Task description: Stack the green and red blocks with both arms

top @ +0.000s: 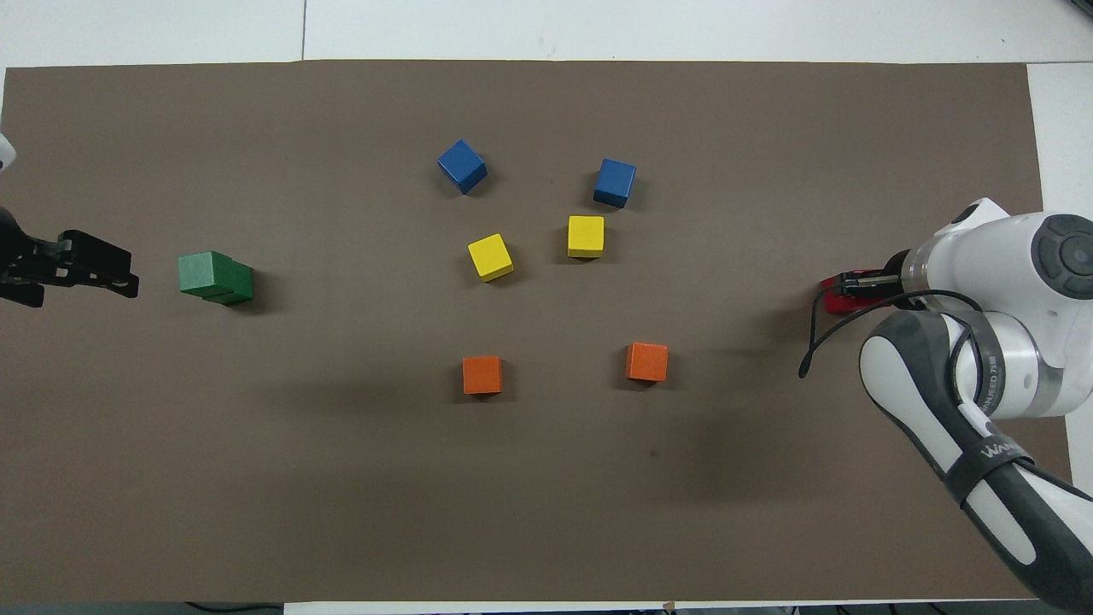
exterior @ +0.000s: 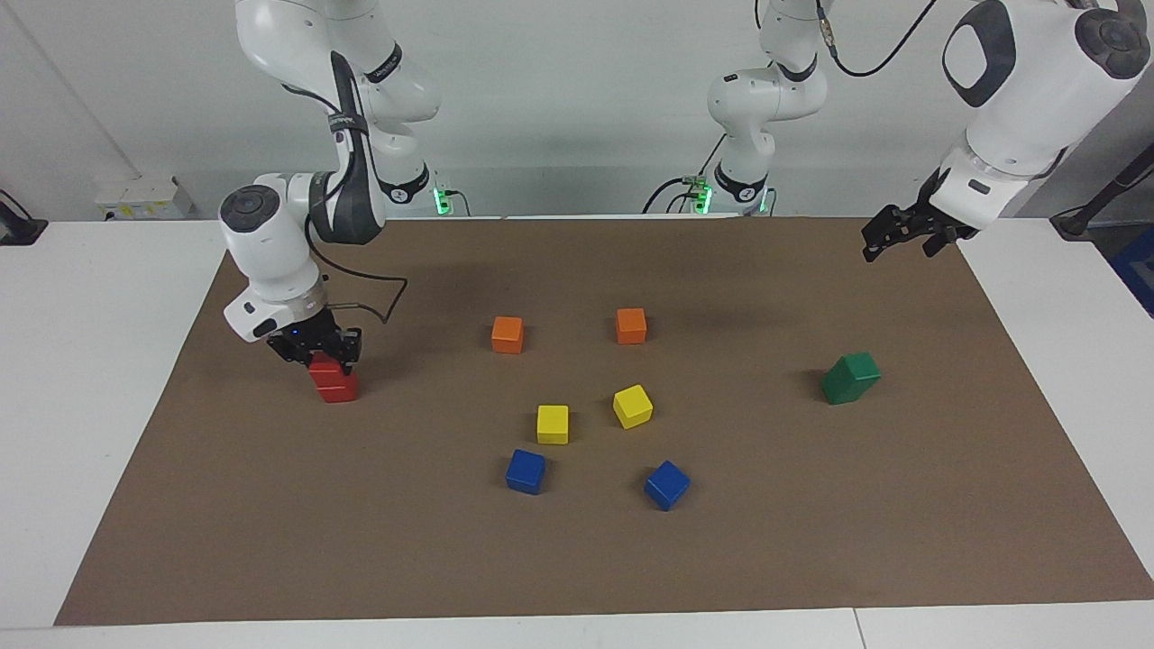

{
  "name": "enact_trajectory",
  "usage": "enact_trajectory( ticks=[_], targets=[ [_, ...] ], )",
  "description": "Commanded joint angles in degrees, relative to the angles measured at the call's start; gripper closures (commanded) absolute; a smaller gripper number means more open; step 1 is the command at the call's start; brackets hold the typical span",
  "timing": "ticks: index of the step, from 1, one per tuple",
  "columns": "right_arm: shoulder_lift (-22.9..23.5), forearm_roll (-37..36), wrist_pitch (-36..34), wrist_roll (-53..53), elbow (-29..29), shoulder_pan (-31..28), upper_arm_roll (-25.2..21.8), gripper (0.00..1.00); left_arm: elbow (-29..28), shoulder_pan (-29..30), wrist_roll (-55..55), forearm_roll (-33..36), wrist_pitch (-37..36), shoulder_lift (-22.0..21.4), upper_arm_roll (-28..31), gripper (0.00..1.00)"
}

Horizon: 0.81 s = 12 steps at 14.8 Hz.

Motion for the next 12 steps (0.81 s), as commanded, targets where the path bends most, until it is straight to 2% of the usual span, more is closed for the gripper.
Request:
enact_trajectory(
  ticks=[1, 7, 9, 10, 12],
  targets=[
    [-0.1, 0.2, 0.5, -2.5, -0.4, -1.0, 0.3, 1.0, -1.5, 0.7, 0.0, -0.5, -0.4, -1.7, -0.3, 0.0],
    [0.0, 0.2, 0.5, -2.4, -0.1, -1.1, 0.3, 1.0, -1.2, -1.3, -0.4, -0.5, -0.5, -2.3, 0.2, 0.0],
    [0.1, 0.2, 0.5, -2.2, 0.2, -1.1, 0.3, 0.17, -1.1, -2.1, -0.4, -0.5, -0.5, -2.8, 0.4, 0.0],
    [0.1, 0.2, 0.4, -2.1, 0.3, -1.1, 0.3, 0.01, -1.2, -2.0, -0.4, -0.5, -0.6, -3.1, 0.4, 0.0],
    [0.1, 0.2, 0.4, -2.1, 0.3, -1.1, 0.3, 0.0, -1.4, -2.1, -0.4, -0.5, -1.1, -3.6, 0.4, 0.0]
  ],
)
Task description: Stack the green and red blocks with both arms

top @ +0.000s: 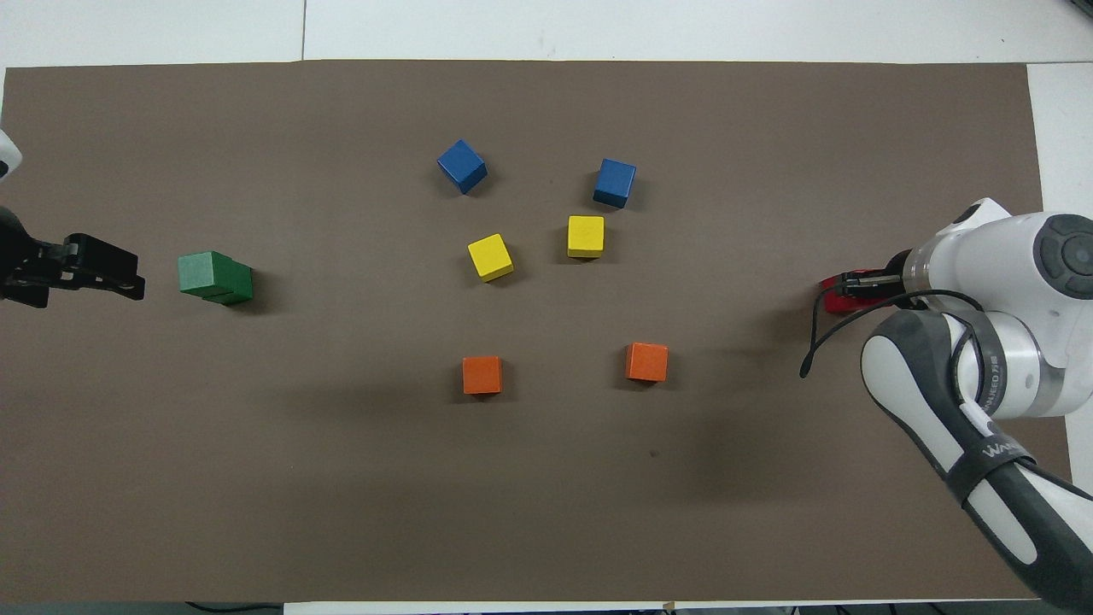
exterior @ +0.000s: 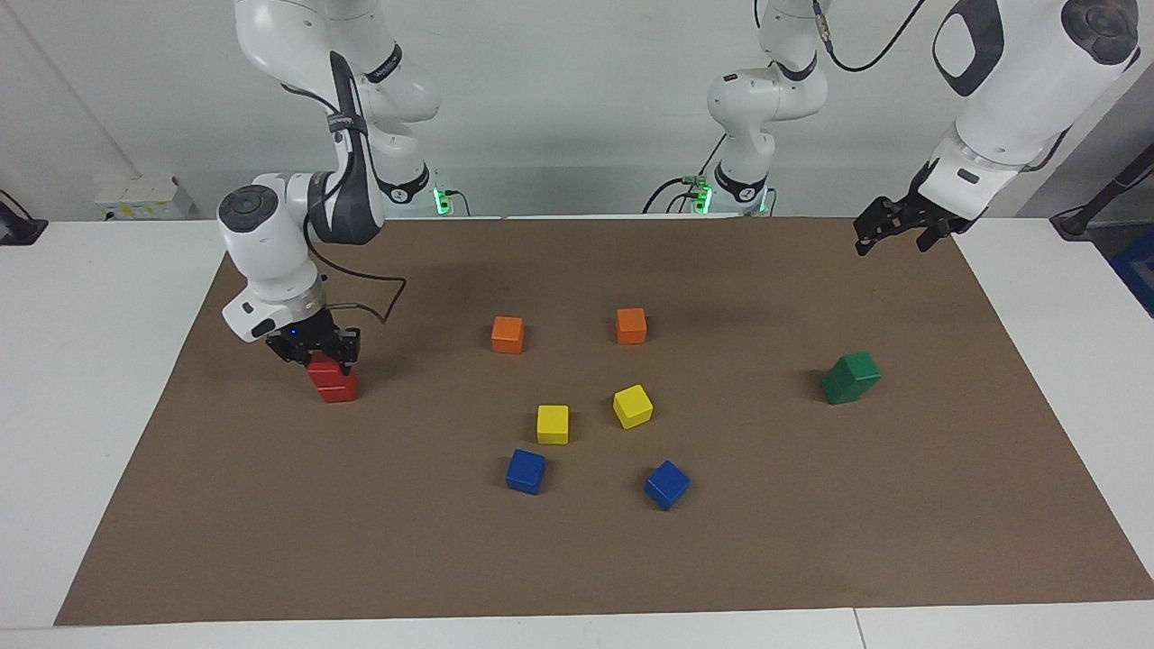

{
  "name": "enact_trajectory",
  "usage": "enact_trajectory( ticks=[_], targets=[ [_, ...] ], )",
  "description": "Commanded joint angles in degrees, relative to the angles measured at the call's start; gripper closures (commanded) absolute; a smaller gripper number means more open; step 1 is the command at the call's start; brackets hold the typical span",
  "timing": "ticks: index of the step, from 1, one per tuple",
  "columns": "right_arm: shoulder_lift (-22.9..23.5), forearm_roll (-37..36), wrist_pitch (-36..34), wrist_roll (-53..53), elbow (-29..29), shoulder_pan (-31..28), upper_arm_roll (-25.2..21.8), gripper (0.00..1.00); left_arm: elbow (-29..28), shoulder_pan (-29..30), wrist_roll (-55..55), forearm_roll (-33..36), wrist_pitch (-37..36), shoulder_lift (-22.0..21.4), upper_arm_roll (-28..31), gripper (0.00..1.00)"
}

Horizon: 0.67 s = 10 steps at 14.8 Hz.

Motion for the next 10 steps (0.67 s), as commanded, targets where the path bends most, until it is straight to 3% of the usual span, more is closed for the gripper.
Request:
enact_trajectory(
  ticks=[1, 5, 10],
  targets=[
    [0.1, 0.2, 0.4, -2.1, 0.3, -1.0, 0.4, 0.0, -1.6, -0.6, -0.3, -0.4, -1.2, -2.7, 0.6, 0.0],
    [0.3, 0.2, 0.2, -2.1, 1.2, -1.1, 0.4, 0.0, -2.5, -0.6, -0.4, -0.5, -0.9, -3.3, 0.7, 0.0],
    [0.1, 0.4, -5.3, -1.1, 7.6, -0.1, 0.4, 0.0, -3.6, -1.0, -0.4, -0.5, 0.7, -3.8, 0.7, 0.0]
  ],
)
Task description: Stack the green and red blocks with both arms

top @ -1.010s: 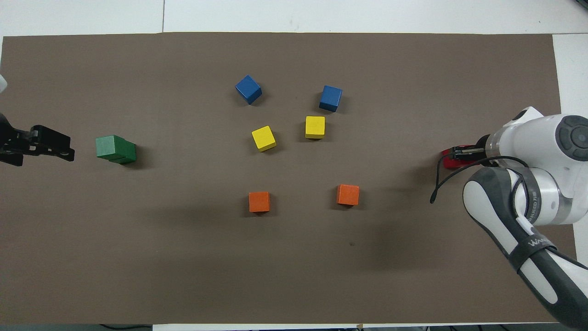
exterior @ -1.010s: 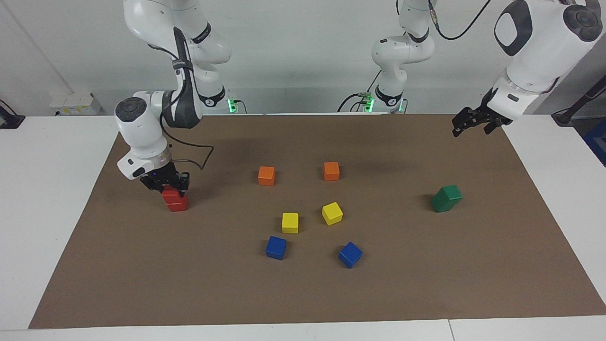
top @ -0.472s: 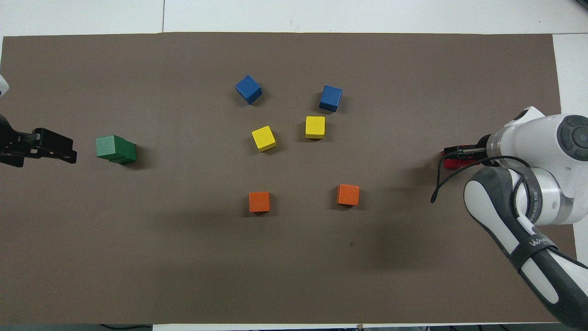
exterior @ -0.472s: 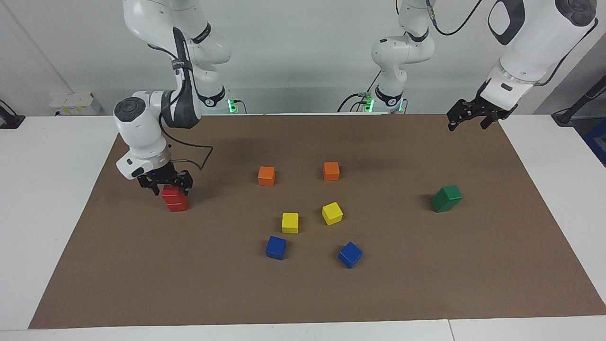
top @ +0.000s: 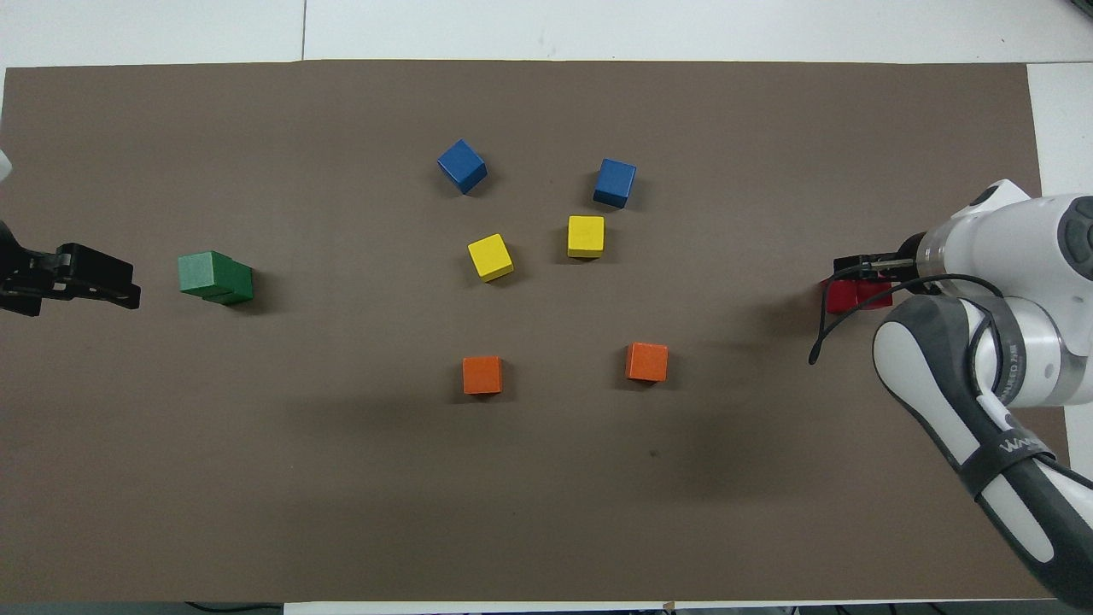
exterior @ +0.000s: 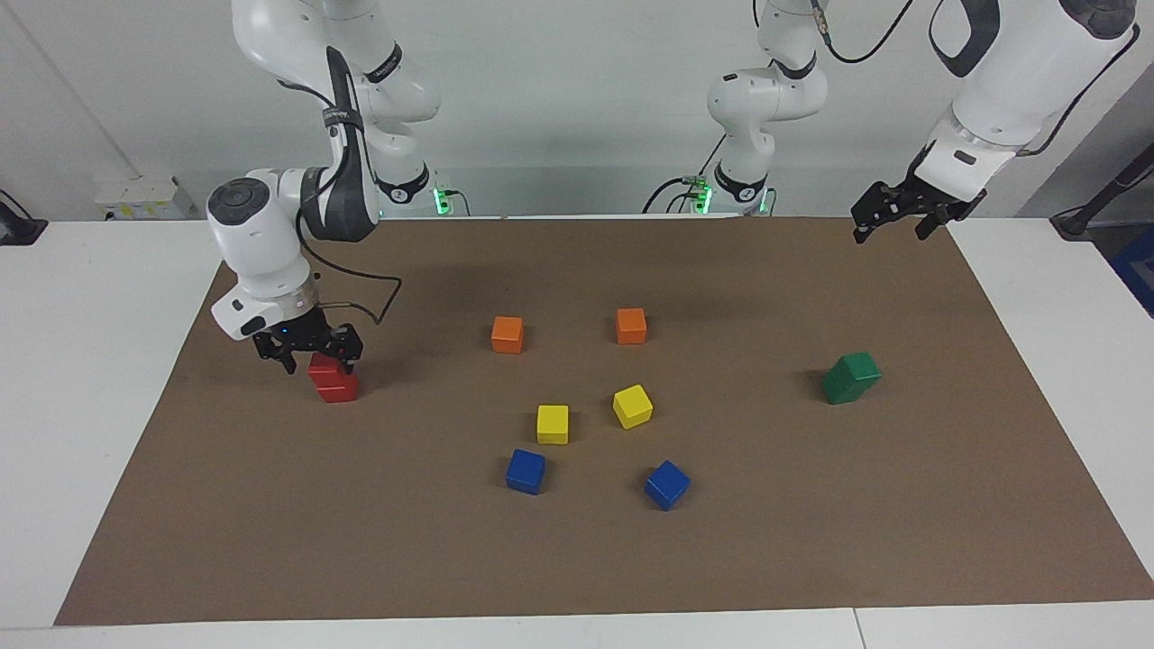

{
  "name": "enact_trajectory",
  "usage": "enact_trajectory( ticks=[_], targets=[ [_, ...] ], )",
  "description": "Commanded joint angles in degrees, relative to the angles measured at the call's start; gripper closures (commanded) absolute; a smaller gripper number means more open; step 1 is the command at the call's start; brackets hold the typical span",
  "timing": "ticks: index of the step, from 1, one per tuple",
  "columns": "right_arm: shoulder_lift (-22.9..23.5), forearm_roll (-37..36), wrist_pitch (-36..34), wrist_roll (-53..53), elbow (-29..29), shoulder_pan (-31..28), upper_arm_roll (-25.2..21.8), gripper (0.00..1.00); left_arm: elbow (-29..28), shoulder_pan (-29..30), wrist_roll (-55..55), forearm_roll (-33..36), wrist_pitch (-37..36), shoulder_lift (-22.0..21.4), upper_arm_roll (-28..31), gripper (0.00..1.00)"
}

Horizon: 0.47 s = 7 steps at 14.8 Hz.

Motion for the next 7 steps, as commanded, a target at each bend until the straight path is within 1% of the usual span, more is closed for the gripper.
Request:
enact_trajectory(
  ticks=[1, 3, 4, 7],
  targets=[
    [-0.4, 0.8, -4.9, -1.0, 4.8, 0.2, 0.5, 0.0, -3.0, -0.9, -0.3, -0.5, 1.9, -2.3, 0.6, 0.0],
    [-2.1, 2.4, -10.0, -0.8, 8.5, 0.2, 1.2, 0.0, -2.9, -1.2, 0.0, -0.4, 1.8, -2.3, 0.6, 0.0],
    [-3.7, 2.4, -13.4, -0.9, 9.9, 0.2, 1.3, 0.0, -2.9, -1.4, 0.0, -0.4, 1.7, -2.3, 0.6, 0.0],
    [-8.0, 2.4, -23.3, -1.0, 12.8, 0.0, 1.3, 0.0, -2.9, -1.4, -0.2, -0.4, 1.4, -2.3, 0.6, 0.0]
  ],
)
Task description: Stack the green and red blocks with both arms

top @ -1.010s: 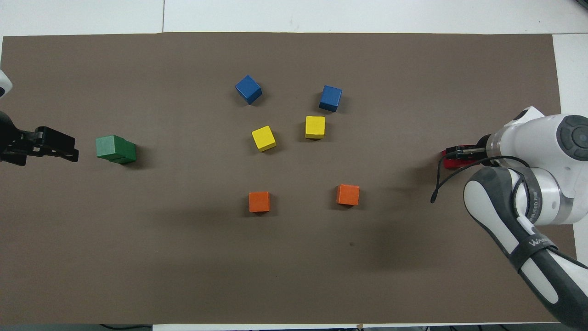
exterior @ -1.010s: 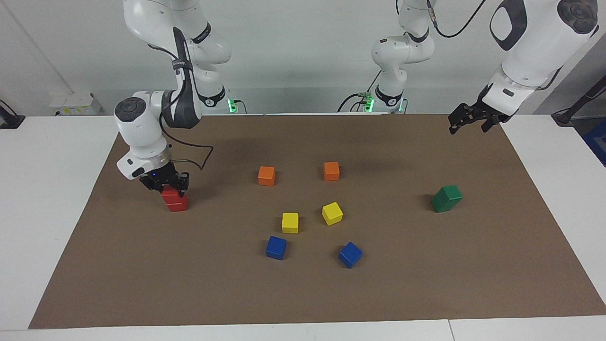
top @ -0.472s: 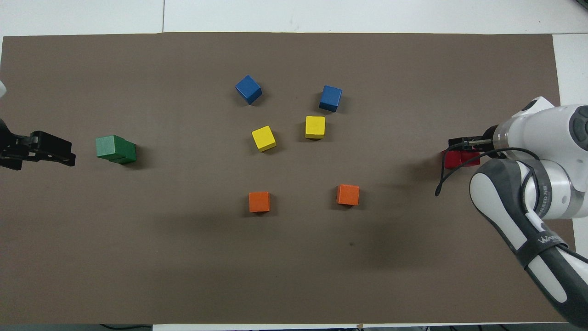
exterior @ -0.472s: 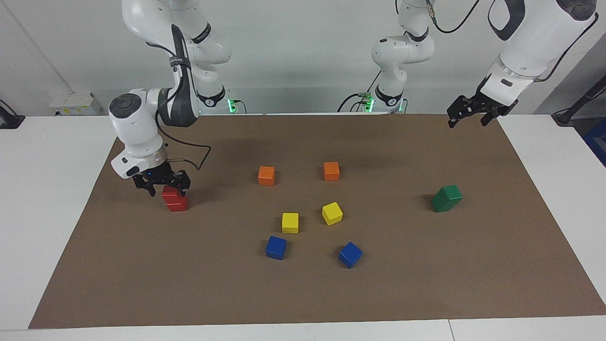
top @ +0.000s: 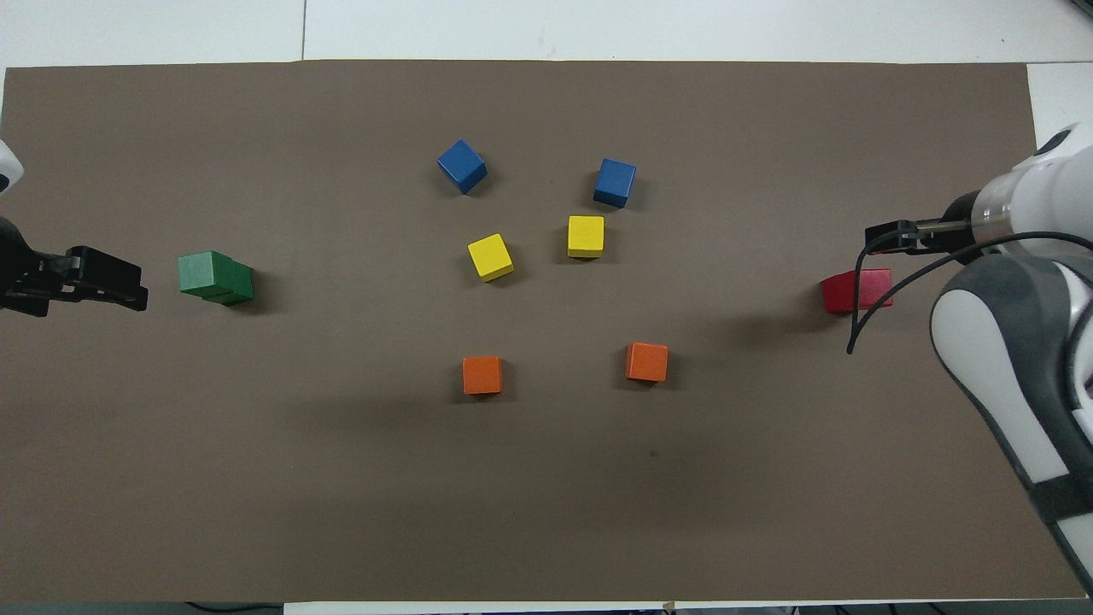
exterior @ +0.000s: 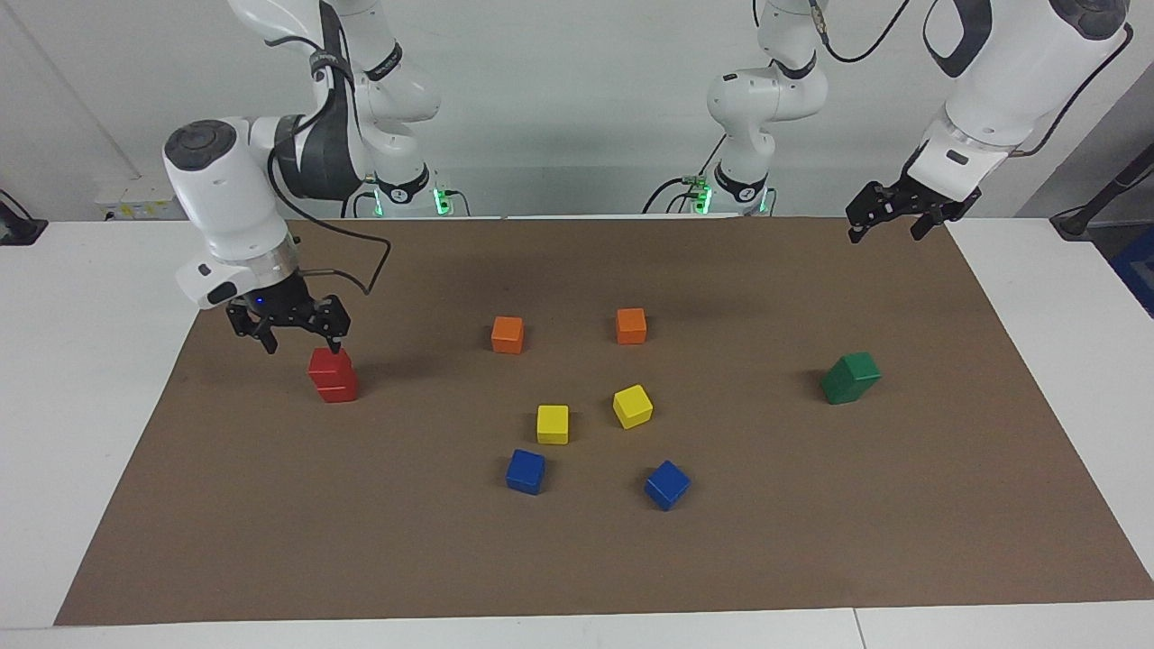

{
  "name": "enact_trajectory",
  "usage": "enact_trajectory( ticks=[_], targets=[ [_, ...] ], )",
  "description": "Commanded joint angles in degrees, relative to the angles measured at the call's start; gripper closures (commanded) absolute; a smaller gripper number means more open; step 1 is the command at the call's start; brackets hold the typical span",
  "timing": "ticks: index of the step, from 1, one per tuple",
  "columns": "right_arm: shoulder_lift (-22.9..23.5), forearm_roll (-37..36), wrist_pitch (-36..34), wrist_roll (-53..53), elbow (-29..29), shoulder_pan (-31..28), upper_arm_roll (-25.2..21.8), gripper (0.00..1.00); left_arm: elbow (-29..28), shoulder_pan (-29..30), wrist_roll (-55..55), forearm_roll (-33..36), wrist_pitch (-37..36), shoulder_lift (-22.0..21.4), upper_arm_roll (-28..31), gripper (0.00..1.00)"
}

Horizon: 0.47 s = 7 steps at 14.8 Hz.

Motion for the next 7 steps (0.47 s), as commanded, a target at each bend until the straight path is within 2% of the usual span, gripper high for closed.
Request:
enact_trajectory(
  ticks=[1, 3, 7],
  targets=[
    [-4.2, 1.3, -8.9, -0.9, 2.3, -0.4, 0.0, 0.0, -2.5, -0.8, -0.1, -0.4, 1.2, -2.0, 0.6, 0.0],
    [-4.9, 1.3, -12.7, -0.9, 4.1, -0.4, 0.0, 0.0, -2.5, -0.9, -0.3, -0.4, 1.3, -2.0, 0.6, 0.0],
    [-5.7, 1.3, -15.6, -0.9, 6.1, -0.2, 0.2, 0.0, -2.4, -0.9, -0.4, -0.4, 1.5, -2.0, 0.7, 0.0]
  ],
)
